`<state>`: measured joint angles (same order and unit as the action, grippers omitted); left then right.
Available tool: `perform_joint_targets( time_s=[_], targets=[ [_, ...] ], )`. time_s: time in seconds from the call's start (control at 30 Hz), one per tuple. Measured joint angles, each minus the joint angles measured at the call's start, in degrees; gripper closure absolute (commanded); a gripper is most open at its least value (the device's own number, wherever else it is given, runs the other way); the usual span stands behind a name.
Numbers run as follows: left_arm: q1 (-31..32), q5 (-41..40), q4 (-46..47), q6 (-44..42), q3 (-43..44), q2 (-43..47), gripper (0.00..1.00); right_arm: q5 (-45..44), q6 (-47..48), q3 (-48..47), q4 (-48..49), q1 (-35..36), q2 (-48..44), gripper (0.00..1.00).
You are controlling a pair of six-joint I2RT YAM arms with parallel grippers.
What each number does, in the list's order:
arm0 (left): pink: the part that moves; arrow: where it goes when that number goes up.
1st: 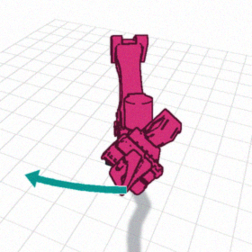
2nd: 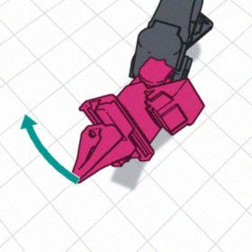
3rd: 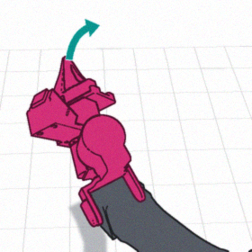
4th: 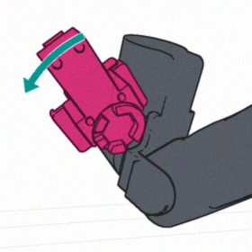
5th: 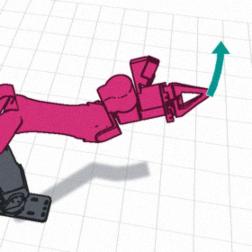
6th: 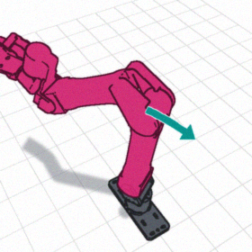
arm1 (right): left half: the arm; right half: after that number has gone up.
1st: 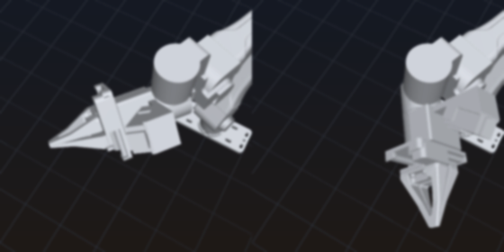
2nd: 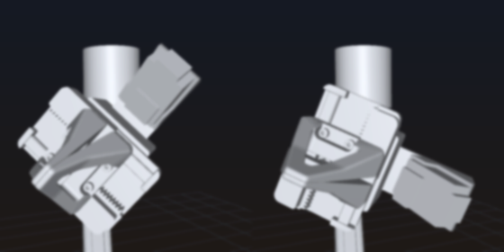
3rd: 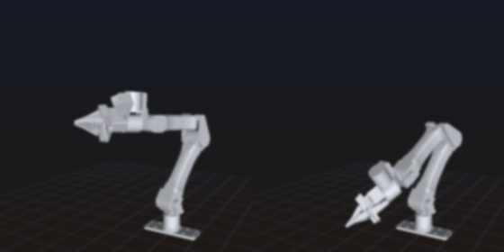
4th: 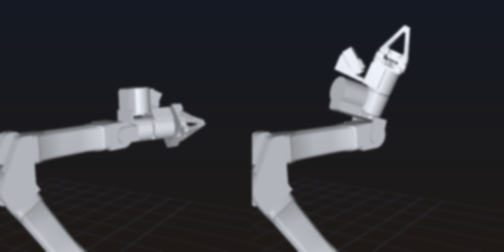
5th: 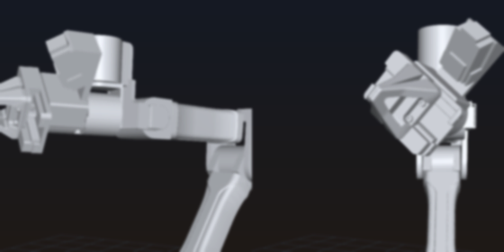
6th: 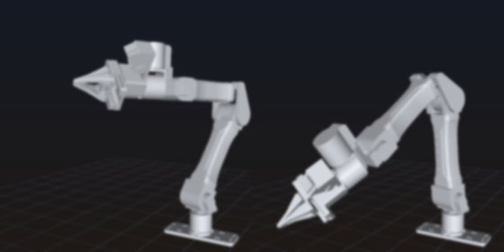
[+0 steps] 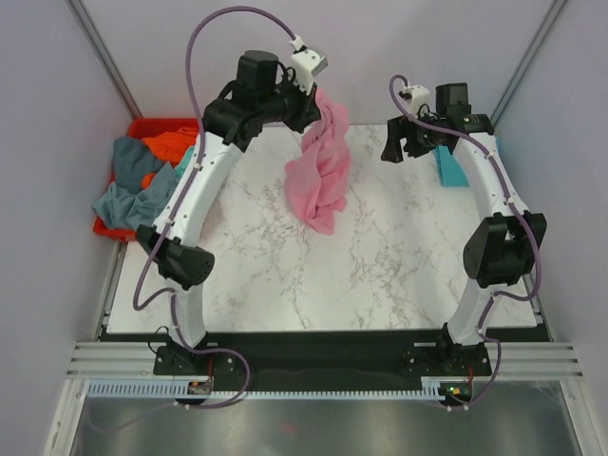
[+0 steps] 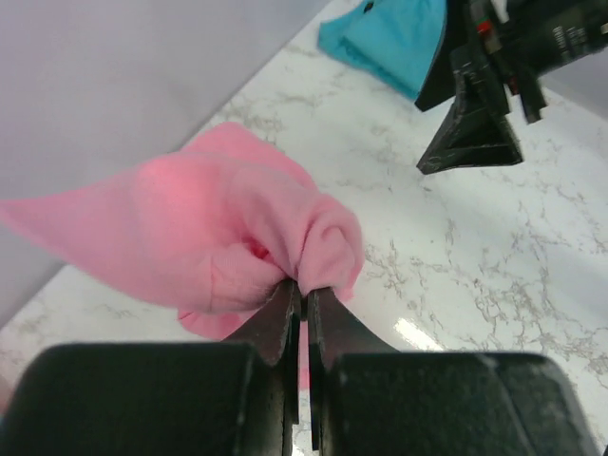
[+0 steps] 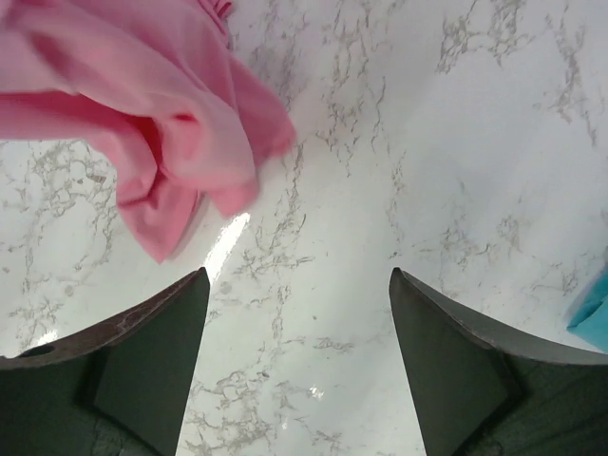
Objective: Fold and stack the t-shirts
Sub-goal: Flatten the tshirt out
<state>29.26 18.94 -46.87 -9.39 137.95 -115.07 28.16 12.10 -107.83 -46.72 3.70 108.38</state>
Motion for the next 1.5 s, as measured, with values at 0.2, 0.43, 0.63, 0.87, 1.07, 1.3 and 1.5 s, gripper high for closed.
perform_joint_targets(
  time_s=[0.2,0.43,0.63,0.87,1.07,1.3,1.5],
  targets=[
    [1.09,1.77,2.62,-2.64,0.00,5.42,0.98,0.09,-1.03,1.31,1.90,-0.33,-2.32,0.14],
    [1.60,7.96,3.76,-2.67,-0.11,5.49,0.98,2.05,-2.40,2.51,2.62,-0.98,-2.47,0.13],
    [1.90,14.21,5.97,-1.99,-1.09,5.55,0.98,11.96,-6.23,6.58,6.67,-5.11,-5.95,0.09],
    [2.80,19.04,6.19,-0.28,-9.99,6.25,0.98,33.33,-40.33,20.06,40.02,-12.28,-8.52,0.07],
    [3.23,17.55,5.73,-0.17,-10.62,6.14,0.98,42.34,-84.02,39.93,83.23,-12.96,-5.18,0.07],
    [3.23,12.96,6.05,-0.44,-5.66,3.08,0.98,46.60,-114.90,49.62,112.21,-13.68,-1.81,0.09],
    [3.23,9.77,6.88,-0.87,-1.51,-1.07,0.98,46.56,-123.60,50.95,117.83,-14.49,1.77,0.09]
  ],
)
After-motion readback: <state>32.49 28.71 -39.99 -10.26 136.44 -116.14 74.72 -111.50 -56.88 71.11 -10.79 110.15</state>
